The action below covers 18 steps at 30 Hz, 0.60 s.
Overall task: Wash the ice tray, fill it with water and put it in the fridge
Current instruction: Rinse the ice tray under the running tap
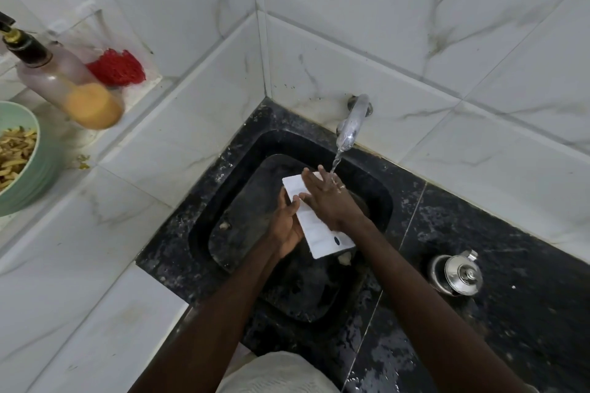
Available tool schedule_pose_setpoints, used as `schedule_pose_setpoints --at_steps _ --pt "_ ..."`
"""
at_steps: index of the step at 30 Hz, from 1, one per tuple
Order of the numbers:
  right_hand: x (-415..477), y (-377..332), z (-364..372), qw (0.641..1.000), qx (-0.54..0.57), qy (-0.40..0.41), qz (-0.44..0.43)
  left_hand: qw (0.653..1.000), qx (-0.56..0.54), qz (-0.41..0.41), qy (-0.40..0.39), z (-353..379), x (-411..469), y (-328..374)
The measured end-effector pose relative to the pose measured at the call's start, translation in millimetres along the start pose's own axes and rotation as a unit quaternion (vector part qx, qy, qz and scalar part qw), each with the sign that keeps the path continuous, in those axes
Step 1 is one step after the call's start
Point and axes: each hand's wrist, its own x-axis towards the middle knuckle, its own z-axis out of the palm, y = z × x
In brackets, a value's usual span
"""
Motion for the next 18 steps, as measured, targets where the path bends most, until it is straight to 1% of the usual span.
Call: schedule_pose_setpoints --at_steps 5,9,12,15,18 --pt "-18 -2 18 0.999 -0.019 -0.018 -0.037 0.998 -0.021 0.018 0.053 0 5 10" --pt "-9 -1 12 1.000 -0.004 -0.023 -0.016 0.998 -0.042 0.015 0.049 6 2 4" --pt "-3 -4 9 1.000 0.001 -0.019 -0.019 0.997 -0.060 0.026 0.043 5 1 4" --pt "-8 -6 14 1.000 0.022 -0.002 -0.020 0.996 -0.068 0.025 0.055 -3 3 9" --pt "-24 -5 26 0.999 0.014 0.001 -0.039 0.995 -0.070 0.024 0.069 -7 4 14"
